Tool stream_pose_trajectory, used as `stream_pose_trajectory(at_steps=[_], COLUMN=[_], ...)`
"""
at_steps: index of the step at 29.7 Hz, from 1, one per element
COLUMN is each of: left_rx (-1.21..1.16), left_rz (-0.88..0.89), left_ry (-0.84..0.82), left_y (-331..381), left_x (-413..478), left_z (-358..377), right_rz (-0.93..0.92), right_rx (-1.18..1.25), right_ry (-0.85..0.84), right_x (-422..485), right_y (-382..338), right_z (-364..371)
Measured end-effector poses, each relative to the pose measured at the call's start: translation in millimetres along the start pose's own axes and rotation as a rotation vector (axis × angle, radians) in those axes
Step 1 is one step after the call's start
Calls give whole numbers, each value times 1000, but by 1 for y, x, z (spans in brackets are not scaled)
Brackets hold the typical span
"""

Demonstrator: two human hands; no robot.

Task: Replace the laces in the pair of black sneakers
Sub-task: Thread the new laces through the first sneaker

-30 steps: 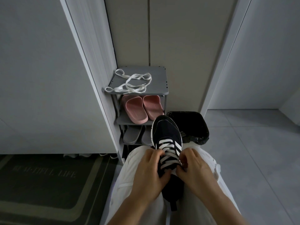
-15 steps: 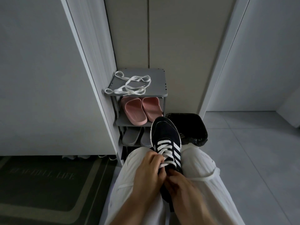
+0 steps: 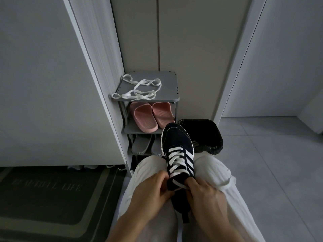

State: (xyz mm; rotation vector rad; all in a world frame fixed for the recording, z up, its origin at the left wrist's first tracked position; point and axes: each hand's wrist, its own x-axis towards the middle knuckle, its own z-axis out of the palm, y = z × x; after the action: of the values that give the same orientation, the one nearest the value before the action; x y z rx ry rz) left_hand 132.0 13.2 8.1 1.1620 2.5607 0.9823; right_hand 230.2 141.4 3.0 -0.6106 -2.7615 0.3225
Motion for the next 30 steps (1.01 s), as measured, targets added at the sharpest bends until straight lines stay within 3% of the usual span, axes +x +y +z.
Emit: stream_pose_trajectory(at_steps=[7,11,16,20,25,27,30], left_rx=[-46,107,312,245,68,39,138], left_rz=[-42,72,272,205,123,192,313], left_ry=[94,113,289,309,185,184,320], left_y=[5,15,17,17,32,41,49], left_x=[-3,3,20,21,18,23,38], left_z=[2,8,23,22,18,18,8], right_rz=[-247,-261,-174,-104,-87,-165,-219], right_rx=[81,126,-14,-53,48,55,57], right_ry=[223,293,300,317,408,434,472], right_x=[2,4,7,10,20,25,35], right_y=[3,0,18,48,55,44,31], right_z=[-5,-11,-22,-30,-37,-40,-48])
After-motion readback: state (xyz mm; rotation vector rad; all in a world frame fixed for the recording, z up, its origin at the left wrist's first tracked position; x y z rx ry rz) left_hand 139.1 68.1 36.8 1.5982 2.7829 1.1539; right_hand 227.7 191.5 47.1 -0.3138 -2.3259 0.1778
